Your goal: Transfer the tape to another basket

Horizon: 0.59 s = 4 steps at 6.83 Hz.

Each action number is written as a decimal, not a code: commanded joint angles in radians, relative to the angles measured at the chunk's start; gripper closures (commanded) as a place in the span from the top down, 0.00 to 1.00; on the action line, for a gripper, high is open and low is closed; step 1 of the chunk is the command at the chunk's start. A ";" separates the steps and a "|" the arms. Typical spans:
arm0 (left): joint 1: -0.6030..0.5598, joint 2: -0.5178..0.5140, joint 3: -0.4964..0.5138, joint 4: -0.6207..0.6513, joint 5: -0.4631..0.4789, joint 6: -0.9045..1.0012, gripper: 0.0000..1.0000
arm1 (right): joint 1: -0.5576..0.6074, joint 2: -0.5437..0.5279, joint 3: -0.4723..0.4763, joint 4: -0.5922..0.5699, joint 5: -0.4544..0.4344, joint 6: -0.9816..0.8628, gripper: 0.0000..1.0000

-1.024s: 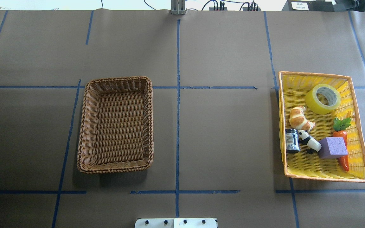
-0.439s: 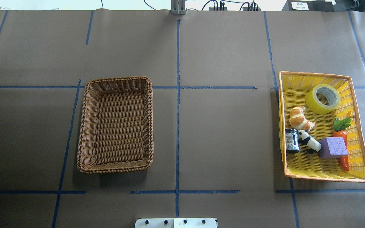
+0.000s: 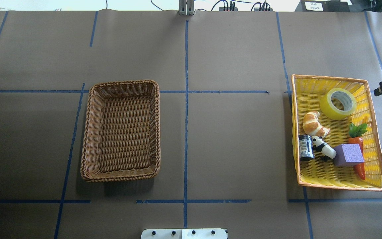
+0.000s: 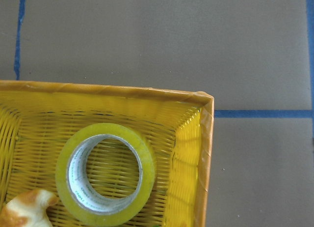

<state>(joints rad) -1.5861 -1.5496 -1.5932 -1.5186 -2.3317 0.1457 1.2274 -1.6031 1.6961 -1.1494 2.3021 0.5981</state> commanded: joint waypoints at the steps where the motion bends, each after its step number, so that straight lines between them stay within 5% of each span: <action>1: 0.000 -0.001 -0.002 0.000 0.000 0.000 1.00 | -0.091 0.029 -0.070 0.120 -0.058 0.109 1.00; 4: 0.000 0.000 -0.008 0.000 0.000 0.000 1.00 | -0.124 0.112 -0.174 0.120 -0.058 0.109 1.00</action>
<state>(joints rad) -1.5862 -1.5505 -1.6002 -1.5186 -2.3316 0.1457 1.1190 -1.5155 1.5613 -1.0317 2.2449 0.7050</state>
